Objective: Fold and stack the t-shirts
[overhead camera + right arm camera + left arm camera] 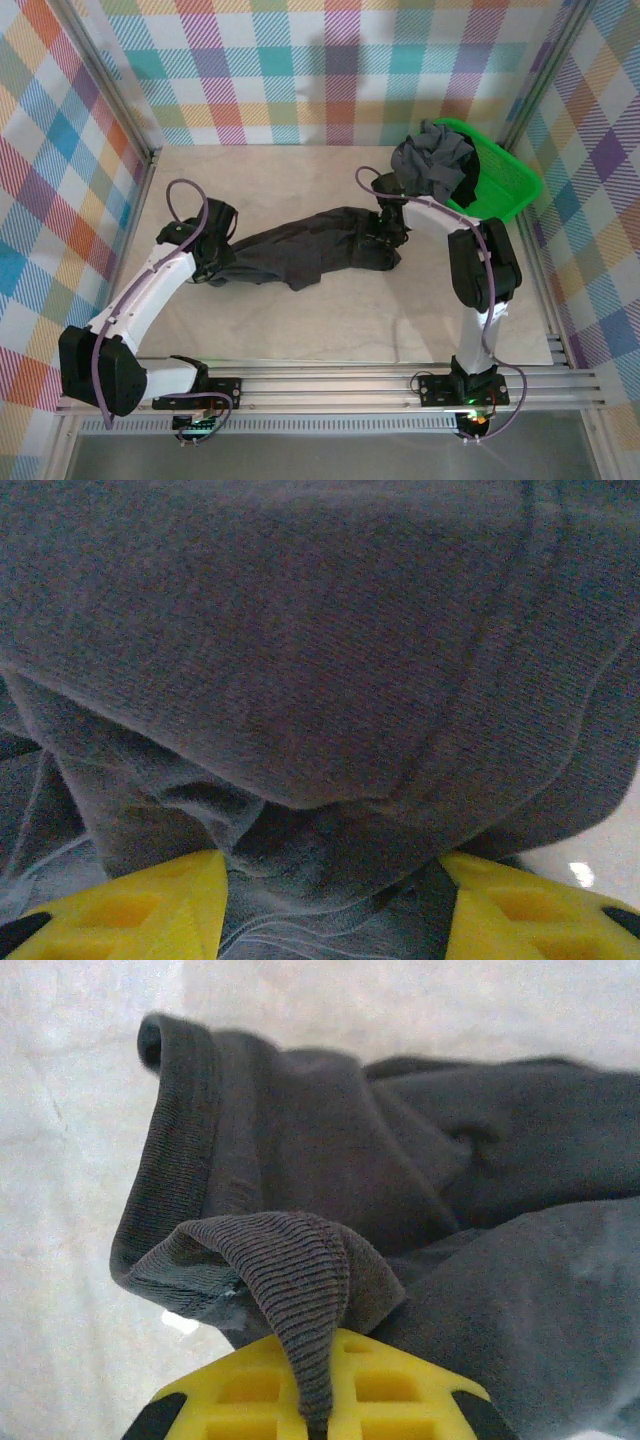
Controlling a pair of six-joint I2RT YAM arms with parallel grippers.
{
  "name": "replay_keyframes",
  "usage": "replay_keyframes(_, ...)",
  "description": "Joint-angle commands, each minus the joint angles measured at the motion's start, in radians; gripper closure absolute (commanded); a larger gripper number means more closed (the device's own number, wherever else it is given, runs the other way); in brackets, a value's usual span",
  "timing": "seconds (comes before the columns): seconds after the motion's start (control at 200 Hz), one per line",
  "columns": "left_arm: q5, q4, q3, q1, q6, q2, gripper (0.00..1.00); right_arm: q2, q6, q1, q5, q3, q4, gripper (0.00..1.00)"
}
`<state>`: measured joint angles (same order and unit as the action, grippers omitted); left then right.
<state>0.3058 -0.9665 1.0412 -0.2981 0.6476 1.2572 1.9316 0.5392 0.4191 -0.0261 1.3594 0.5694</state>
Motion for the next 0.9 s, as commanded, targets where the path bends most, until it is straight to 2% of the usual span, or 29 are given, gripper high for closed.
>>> replay_keyframes(0.0, -0.002, 0.011, -0.035, 0.013, 0.034, -0.05, 1.0, -0.025, 0.004, 0.047, 0.005, 0.028, 0.019, 0.46)
replay_keyframes(0.215, 0.001, 0.023, -0.05, 0.013, 0.044, -0.035, 1.0, -0.056, 0.039, 0.087, -0.051, -0.027, 0.024, 0.41)
replay_keyframes(0.355, -0.003, 0.029, -0.03, 0.013, 0.04, -0.004, 1.0, 0.004, 0.024, 0.087, -0.033, 0.011, 0.027, 0.4)
replay_keyframes(0.39, -0.002, 0.03, -0.024, 0.013, 0.04, 0.002, 1.0, 0.026, 0.014, 0.087, -0.029, 0.032, 0.03, 0.47)
replay_keyframes(0.47, 0.0, 0.03, 0.002, 0.014, 0.035, 0.023, 1.0, 0.054, -0.006, 0.079, -0.055, 0.095, 0.071, 0.84)
replay_keyframes(0.53, 0.004, 0.021, 0.042, 0.017, 0.028, 0.043, 1.0, 0.029, -0.011, 0.063, -0.076, 0.115, 0.078, 1.0)
replay_keyframes(0.69, -0.019, 0.025, 0.233, 0.052, -0.013, 0.125, 1.0, -0.109, -0.076, 0.008, -0.116, 0.172, 0.068, 1.0)
replay_keyframes(0.895, -0.096, 0.029, 0.613, 0.115, -0.015, 0.287, 1.0, -0.19, -0.115, -0.103, -0.075, 0.359, 0.115, 1.0)
